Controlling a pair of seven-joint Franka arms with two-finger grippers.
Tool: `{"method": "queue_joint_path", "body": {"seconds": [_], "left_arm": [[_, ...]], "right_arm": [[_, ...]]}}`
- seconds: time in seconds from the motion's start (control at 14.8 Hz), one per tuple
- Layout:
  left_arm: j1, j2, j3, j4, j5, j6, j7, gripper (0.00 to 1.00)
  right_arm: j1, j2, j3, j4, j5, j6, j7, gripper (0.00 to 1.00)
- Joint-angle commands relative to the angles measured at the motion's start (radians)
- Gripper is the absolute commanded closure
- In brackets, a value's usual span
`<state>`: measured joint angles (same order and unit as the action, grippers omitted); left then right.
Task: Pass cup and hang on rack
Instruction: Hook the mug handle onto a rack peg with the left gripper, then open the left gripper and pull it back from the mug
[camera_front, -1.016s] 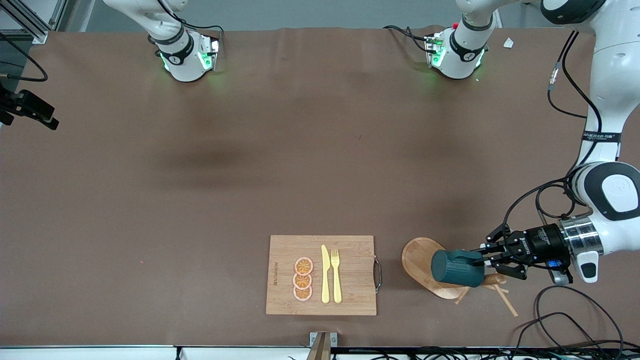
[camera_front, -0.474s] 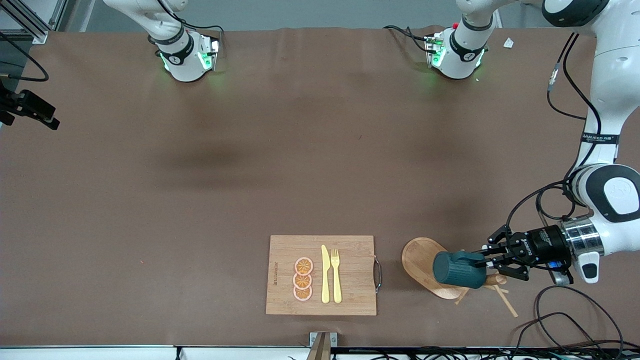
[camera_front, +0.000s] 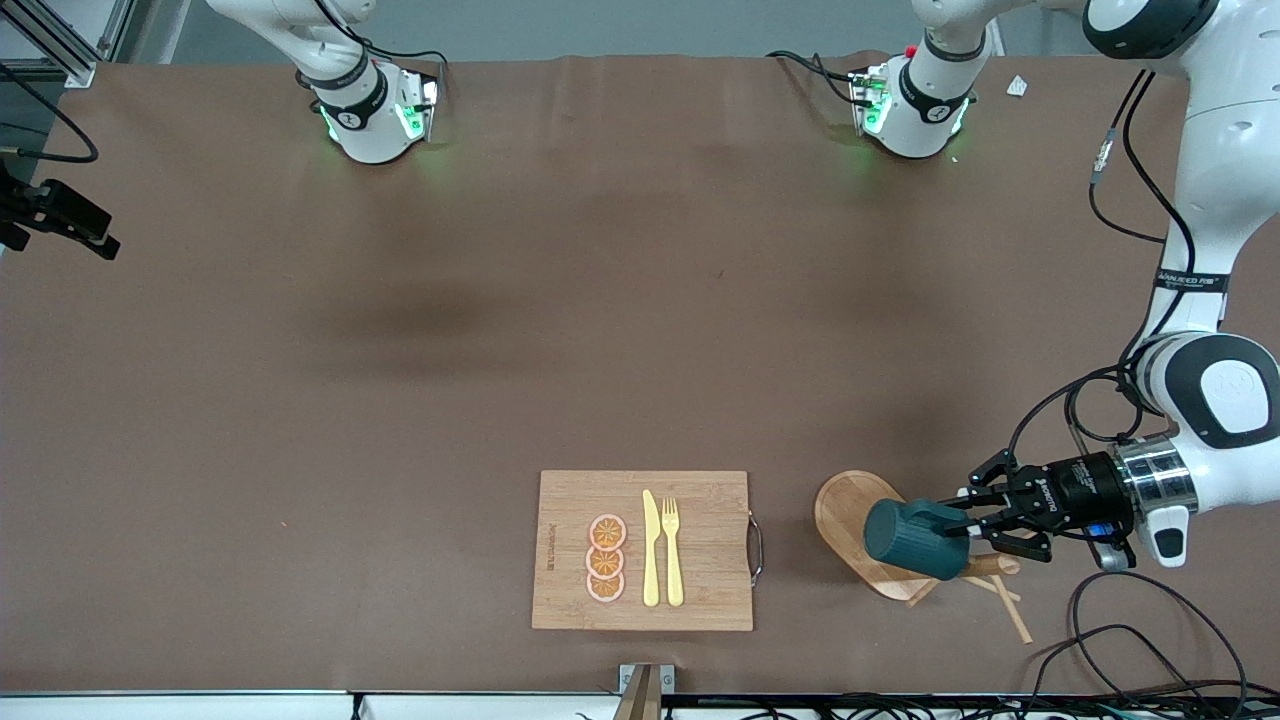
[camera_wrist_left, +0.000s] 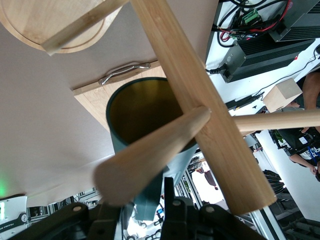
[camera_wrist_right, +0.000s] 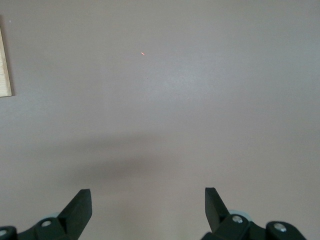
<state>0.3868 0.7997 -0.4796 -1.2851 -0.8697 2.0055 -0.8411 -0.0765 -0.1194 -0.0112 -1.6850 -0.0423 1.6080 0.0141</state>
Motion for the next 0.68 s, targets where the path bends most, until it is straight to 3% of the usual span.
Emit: {"method": "queue_joint_path", "body": {"seconds": [0.0,0.2,0.34,0.47,0.61], "left_arm": [[0.000,0.003,-0.008,0.010,-0.022,-0.004,0.011,0.57],[-0.003,-0.007,-0.025,0.013,-0.022,0.001,-0.007,0.30],[-0.003,-0.016,-0.031,0.021,-0.022,0.001,-0.038,0.29],[0.003,-0.028,-0.053,0.021,-0.022,0.001,-0.070,0.02],[0.003,-0.048,-0.057,0.021,-0.022,0.001,-0.094,0.00]], "right_arm": [[0.006,0.011,-0.001,0.021,-0.008,-0.013,-0.005,0.00],[0.008,0.010,-0.001,0.024,-0.008,-0.014,-0.005,0.00],[0.006,0.011,-0.001,0.024,-0.008,-0.013,-0.005,0.00],[0.006,0.011,-0.001,0.024,-0.008,-0.013,-0.005,0.00],[0.006,0.011,-0.001,0.024,-0.008,-0.014,-0.005,0.00]]}}
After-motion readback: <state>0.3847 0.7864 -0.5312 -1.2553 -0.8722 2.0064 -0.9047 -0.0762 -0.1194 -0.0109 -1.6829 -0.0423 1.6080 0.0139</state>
